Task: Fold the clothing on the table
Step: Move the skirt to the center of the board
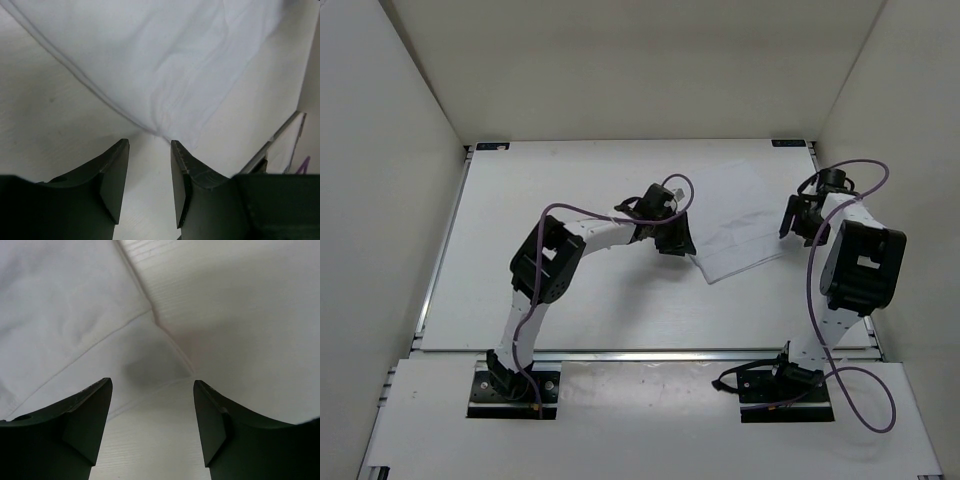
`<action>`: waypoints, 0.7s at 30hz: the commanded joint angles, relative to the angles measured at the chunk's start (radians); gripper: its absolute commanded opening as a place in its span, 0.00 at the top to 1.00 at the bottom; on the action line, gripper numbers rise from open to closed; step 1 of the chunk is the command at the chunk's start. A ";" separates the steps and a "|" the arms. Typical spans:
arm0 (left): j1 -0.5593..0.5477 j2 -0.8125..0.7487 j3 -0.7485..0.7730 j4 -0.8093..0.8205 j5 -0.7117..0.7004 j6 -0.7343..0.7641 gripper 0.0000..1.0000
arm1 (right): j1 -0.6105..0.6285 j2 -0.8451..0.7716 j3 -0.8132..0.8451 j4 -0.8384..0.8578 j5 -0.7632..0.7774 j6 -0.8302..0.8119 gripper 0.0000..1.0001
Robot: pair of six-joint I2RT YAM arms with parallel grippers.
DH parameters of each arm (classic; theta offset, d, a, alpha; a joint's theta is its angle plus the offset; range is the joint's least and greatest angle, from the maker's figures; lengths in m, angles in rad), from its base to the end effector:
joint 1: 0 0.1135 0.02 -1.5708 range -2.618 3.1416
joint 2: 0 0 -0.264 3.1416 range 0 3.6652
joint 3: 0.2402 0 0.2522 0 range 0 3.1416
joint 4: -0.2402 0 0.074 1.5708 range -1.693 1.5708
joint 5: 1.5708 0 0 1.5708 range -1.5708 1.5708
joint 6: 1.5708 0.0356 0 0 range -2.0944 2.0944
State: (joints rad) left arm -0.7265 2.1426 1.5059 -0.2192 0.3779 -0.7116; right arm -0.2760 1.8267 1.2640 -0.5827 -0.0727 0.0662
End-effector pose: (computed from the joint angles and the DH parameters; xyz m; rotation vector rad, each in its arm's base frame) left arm 0.3394 -0.3192 0.1572 0.2094 2.6528 -1.0349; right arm 0.3579 -0.0987 0.1892 0.4406 2.6749 0.0367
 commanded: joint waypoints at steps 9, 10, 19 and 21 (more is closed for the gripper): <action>-0.103 0.134 0.198 -0.157 -0.143 -0.060 0.54 | -0.011 0.042 -0.026 0.046 0.021 -0.011 0.49; -0.114 0.151 0.218 -0.187 -0.137 -0.052 0.74 | -0.008 0.045 -0.023 0.046 0.002 -0.009 0.56; 0.001 -0.054 -0.112 -0.191 -0.148 0.081 1.00 | 0.190 -0.104 -0.214 0.032 -0.081 0.063 1.00; 0.096 -0.220 -0.351 -0.151 -0.122 0.107 1.00 | 0.297 -0.170 -0.280 0.027 -0.075 0.104 1.00</action>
State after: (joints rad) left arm -0.7544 2.0792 1.3705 -0.3050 0.2813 -0.6735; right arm -0.0971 1.7412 1.0660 -0.5171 -0.0952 0.1081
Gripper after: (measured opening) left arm 0.060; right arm 0.004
